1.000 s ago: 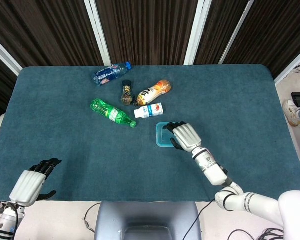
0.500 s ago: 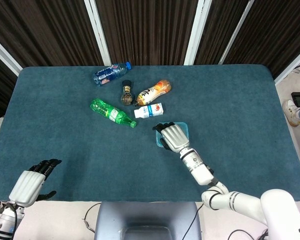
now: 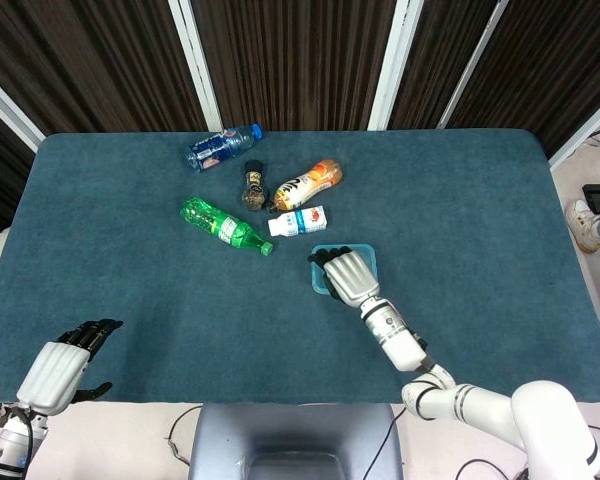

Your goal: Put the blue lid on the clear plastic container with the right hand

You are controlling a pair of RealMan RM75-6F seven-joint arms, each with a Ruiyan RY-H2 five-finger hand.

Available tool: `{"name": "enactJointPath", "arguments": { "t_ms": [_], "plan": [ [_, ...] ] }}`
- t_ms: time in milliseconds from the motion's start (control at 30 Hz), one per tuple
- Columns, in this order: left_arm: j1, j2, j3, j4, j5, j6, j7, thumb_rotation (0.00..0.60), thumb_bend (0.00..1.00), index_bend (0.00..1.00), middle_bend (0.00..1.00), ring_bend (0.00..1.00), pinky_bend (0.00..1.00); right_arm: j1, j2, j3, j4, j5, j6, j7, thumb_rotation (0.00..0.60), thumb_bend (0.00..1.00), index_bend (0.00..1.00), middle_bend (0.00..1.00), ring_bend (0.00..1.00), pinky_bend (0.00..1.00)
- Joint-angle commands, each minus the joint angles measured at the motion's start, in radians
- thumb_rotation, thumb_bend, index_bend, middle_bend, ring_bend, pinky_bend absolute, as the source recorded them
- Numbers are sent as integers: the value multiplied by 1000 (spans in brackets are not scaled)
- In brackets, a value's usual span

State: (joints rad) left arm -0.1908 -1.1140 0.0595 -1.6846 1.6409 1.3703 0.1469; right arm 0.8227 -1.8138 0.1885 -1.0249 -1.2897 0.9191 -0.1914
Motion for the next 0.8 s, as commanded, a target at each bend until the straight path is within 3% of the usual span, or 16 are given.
{"name": "enactJointPath", "arguments": {
  "t_ms": [33,533,800],
  "plan": [
    [0,0,1,-1,3,1,2,600,332,179,190,211,425,-4,3,-3,3,-3,-1,10,600,652,389,395,389,460],
    [0,-2,2,-2,5,-1,8,600,331,179,191,215,424,-22,46,-10,-56,-55,50,53,600,652,388,392,383,460],
    [-1,-4,3,-4,8,-3,19,600,331,179,192,215,424,-52,135,-45,-191,-119,90,105,600,652,387,391,381,460]
  ]
}}
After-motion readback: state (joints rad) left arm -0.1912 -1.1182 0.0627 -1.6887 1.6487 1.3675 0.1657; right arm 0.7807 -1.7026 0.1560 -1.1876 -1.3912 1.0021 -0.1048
